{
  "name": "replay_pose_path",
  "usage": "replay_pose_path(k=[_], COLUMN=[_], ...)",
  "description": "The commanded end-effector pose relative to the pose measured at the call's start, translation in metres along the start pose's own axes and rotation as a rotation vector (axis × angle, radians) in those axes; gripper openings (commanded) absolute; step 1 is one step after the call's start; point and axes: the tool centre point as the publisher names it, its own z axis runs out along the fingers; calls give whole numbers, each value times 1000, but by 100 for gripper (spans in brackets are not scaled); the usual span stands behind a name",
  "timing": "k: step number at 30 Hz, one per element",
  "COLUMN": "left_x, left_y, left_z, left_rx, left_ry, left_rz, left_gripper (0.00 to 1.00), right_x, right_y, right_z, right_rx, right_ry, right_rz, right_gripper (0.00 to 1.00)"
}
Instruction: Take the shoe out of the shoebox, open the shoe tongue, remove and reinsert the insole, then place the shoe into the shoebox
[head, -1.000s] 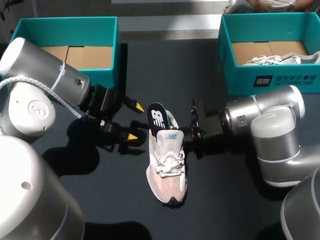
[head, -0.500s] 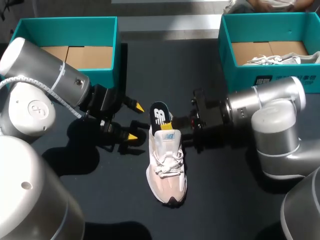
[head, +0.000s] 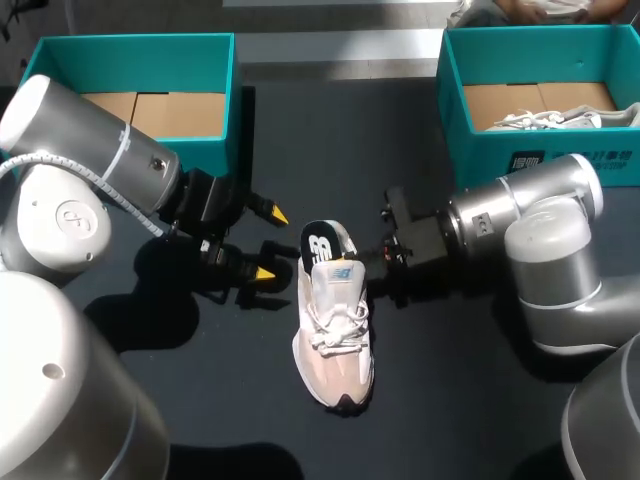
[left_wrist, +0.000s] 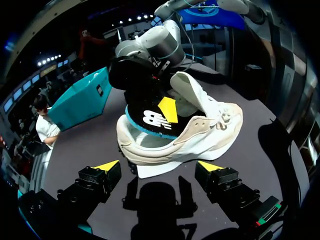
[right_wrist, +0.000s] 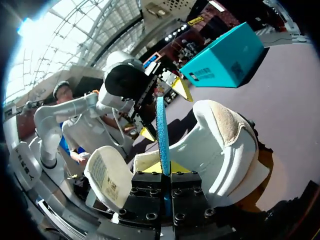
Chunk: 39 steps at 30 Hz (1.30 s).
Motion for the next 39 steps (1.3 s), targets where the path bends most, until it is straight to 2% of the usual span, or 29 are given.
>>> replay_pose_path(k=[1,4,6,7,14,21,23,27,34,39], left_x=[2,2,2,2,2,2,2,2,2,2], left_y=[-1,-1,-1,-1,-1,-1,-1,-1,-1,-1], left_z=[0,0,0,0,0,0,0,0,0,0], left_rx=[-3,-3,-3,-3,-3,-3,-3,-3,-3,-3], left_ry=[-3,-3,-3,-3,-3,-3,-3,-3,-3,-3], left_rz=[0,0,0,0,0,0,0,0,0,0], left_gripper=[100,100,100,100,100,100,100,100,100,100], right_x=[4,4,3,3,0,-9,-11,-11,-2,-2], right_y=[-13,-13,-7,-4,21,36,37,27,1,-5], right_z=[8,9,7,6,-3,-9,-9,-7,-1,2], right_rx=[8,2,-5,-5,-3,-2,3,10,15,18], right_ry=[-11,-15,-27,-29,-56,-61,-55,-45,-38,-41], right_rz=[19,17,-8,-16,-82,-114,-115,-92,-28,-10], right_gripper=[0,0,17,21,35,31,24,0,0,0])
